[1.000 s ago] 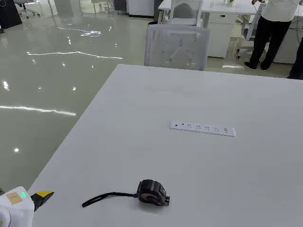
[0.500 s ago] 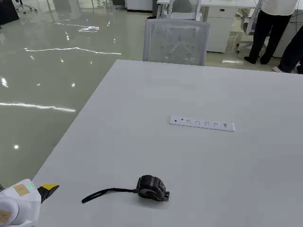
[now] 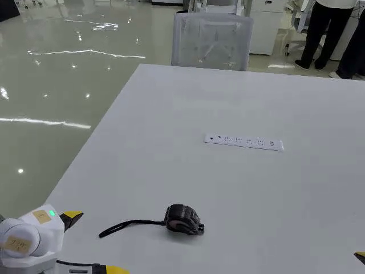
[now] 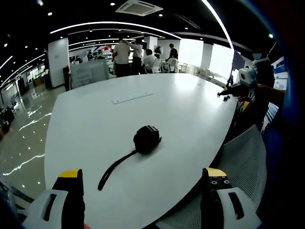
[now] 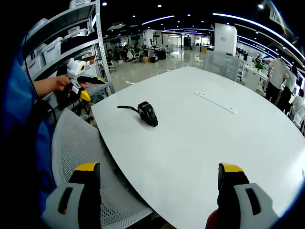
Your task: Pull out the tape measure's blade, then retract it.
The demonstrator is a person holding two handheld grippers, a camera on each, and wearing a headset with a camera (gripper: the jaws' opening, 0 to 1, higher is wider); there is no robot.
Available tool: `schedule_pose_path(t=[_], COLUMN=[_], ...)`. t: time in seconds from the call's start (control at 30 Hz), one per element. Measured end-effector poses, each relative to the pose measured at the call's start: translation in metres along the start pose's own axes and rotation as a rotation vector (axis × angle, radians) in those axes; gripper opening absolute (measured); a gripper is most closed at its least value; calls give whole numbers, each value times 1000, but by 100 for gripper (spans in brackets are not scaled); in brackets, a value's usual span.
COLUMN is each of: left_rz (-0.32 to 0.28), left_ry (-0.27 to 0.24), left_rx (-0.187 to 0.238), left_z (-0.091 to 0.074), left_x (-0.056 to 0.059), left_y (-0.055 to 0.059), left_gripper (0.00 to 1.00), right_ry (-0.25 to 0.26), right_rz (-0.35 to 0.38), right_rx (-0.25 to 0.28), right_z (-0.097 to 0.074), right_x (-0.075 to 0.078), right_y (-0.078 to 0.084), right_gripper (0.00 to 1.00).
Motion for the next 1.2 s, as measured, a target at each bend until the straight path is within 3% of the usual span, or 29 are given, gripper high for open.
schedule_pose_path(t=[0.73, 1.2], left_rz=[46, 89], left_ry=[52, 84], left_rx=[-6, 3], left_z=[36, 59], left_x=[12, 17], left_y=[-18, -41], left_gripper=[100, 100], right_ry=[-75, -130], right_rz=[-83, -134], right_rx=[1, -14], right_z=[41, 68], right_x=[-5, -7], right_y=[-28, -38], right_gripper=[97, 94])
Point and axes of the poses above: the centre of the closed fingertips' face, and the gripper's own axes: z roughly forward along the fingers, x roughly to its right, y roughly out of its underside, the point moved 8 cm from there along -z, roughly backward along the fingers, and after that the axes turned 8 degrees about -x, right-handed, at the moved point
